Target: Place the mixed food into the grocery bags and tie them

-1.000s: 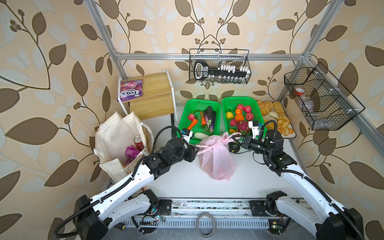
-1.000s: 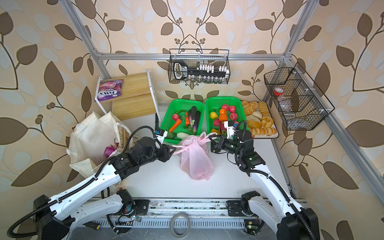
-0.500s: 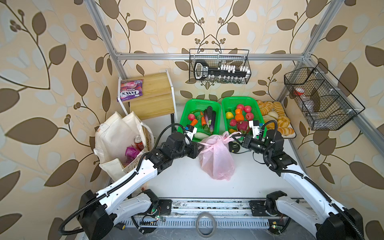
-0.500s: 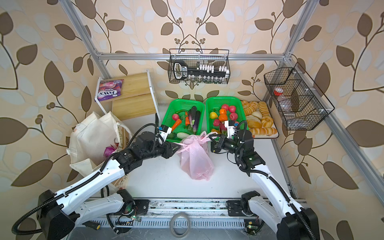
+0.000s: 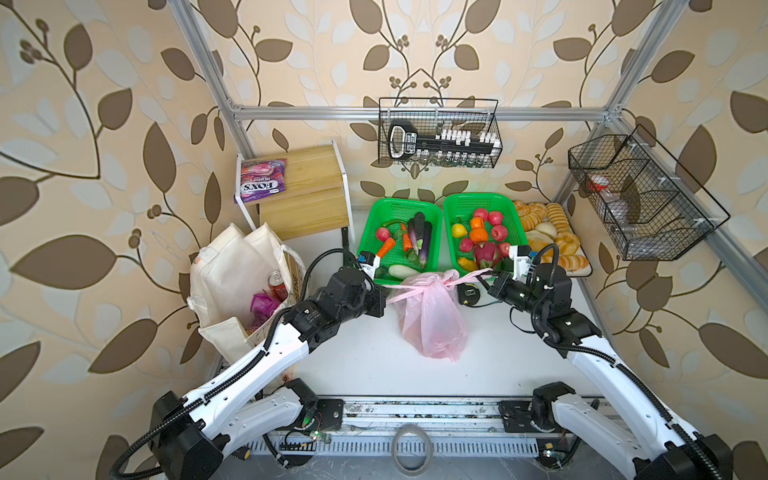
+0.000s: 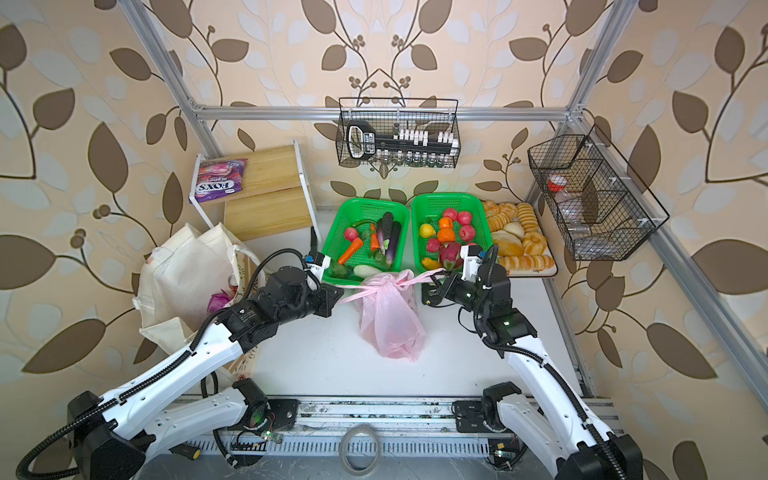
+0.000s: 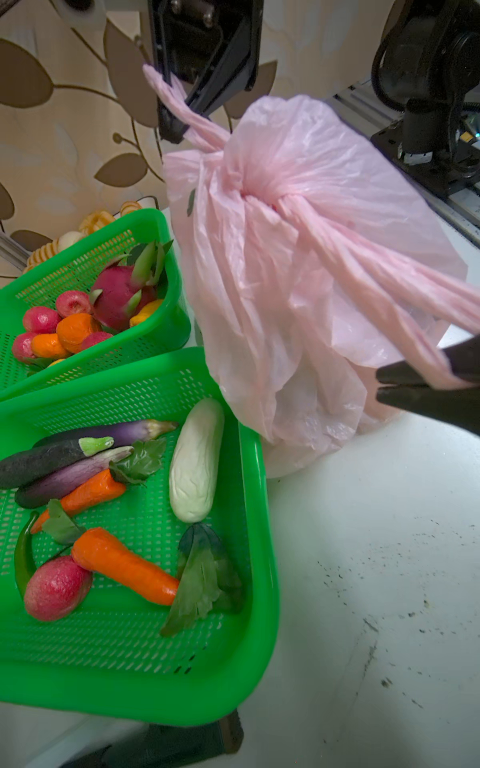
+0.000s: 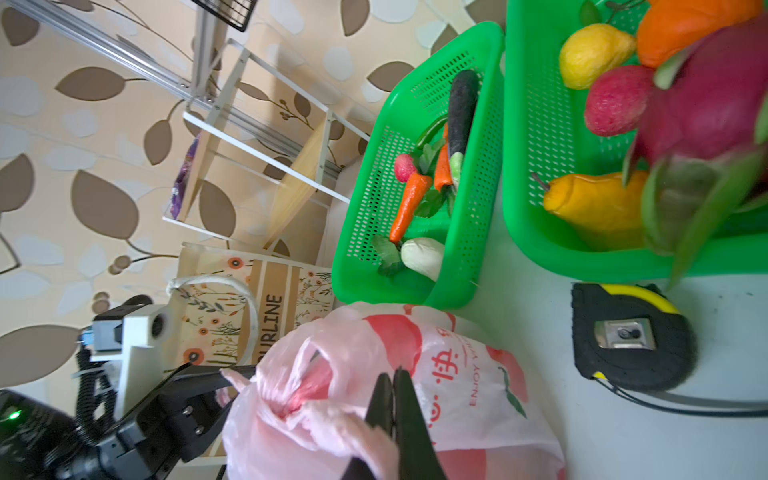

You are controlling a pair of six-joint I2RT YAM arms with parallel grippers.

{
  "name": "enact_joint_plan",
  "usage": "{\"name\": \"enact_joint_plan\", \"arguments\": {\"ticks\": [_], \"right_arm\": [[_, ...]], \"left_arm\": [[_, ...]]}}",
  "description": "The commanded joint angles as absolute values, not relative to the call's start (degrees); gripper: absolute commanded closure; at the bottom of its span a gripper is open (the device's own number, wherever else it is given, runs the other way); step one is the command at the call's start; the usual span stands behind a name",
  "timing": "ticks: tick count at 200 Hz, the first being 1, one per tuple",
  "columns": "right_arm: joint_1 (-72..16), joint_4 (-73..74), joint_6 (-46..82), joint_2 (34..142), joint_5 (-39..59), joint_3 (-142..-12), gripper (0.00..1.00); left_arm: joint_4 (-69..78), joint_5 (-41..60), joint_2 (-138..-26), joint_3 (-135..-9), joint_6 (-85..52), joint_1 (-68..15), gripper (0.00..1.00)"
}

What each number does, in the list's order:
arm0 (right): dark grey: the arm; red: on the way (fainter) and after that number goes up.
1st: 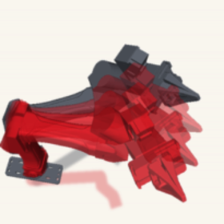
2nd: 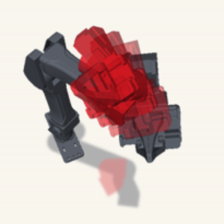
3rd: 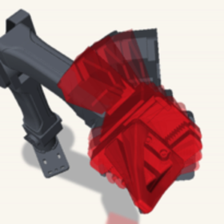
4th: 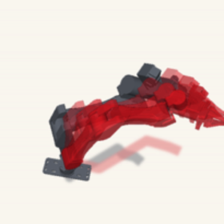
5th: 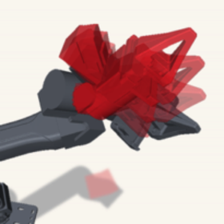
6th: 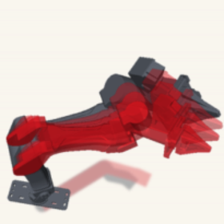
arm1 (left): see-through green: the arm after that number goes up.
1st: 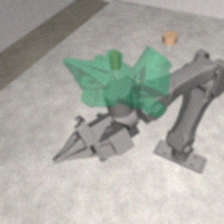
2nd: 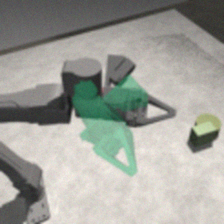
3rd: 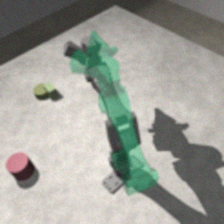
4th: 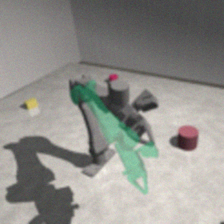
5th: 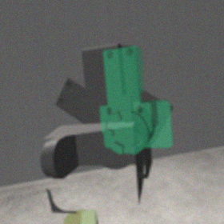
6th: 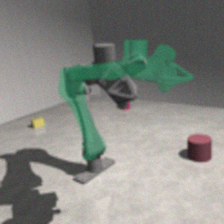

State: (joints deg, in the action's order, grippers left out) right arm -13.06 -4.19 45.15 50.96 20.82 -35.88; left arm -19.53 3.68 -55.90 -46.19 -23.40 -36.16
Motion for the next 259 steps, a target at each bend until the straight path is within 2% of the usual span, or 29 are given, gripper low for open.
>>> {"name": "enact_joint_plan", "arguments": {"ticks": [1,23,54,67,96,122,147,192,208,216,229,248,259], "right_arm": [[-11.9,-8.1,43.4,50.0,10.8,-35.0,1.00],[-10.7,-5.1,45.0,49.0,12.5,-33.7,1.00],[-9.9,2.7,46.3,50.2,27.4,-32.5,1.00],[-10.0,5.0,47.3,51.4,32.8,-32.0,0.91],[-10.0,8.8,49.8,52.4,40.1,-30.8,0.63],[-11.0,11.9,51.2,53.0,42.0,-30.8,0.47],[-13.4,14.7,52.2,55.8,42.5,-31.9,0.42],[-16.3,17.1,53.6,56.9,38.8,-32.5,0.40],[-16.5,17.2,54.4,56.6,36.0,-31.9,0.42],[-16.6,17.0,54.8,56.6,34.2,-31.8,0.48],[-16.5,16.9,55.5,56.4,31.9,-31.7,0.62],[-16.6,13.5,54.7,55.8,27.7,-32.1,0.90],[-16.6,11.3,53.6,54.5,25.1,-32.2,1.00]], "left_arm": [[-24.8,-4.1,-55.2,-45.7,-25.7,-35.0,1.00],[-25.1,-4.6,-55.5,-44.7,-26.5,-34.9,1.00],[-20.6,1.6,-55.2,-44.5,-24.8,-34.9,1.00],[-19.0,4.0,-55.6,-44.9,-24.4,-35.0,1.00],[-18.2,7.1,-57.2,-46.1,-24.4,-34.9,1.00],[-18.0,8.0,-57.6,-46.3,-24.7,-35.0,1.00],[-17.9,7.9,-57.3,-46.3,-24.8,-35.0,1.00],[-18.4,7.6,-56.8,-46.5,-24.9,-34.9,1.00],[-18.2,7.8,-56.6,-46.5,-25.0,-34.9,1.00],[-18.1,7.8,-56.6,-46.4,-24.9,-34.9,1.00],[-18.1,7.8,-56.7,-46.5,-24.9,-35.0,1.00],[-18.8,7.3,-56.6,-46.5,-25.1,-34.9,1.00],[-19.3,6.4,-56.2,-46.5,-25.3,-34.9,1.00]]}}
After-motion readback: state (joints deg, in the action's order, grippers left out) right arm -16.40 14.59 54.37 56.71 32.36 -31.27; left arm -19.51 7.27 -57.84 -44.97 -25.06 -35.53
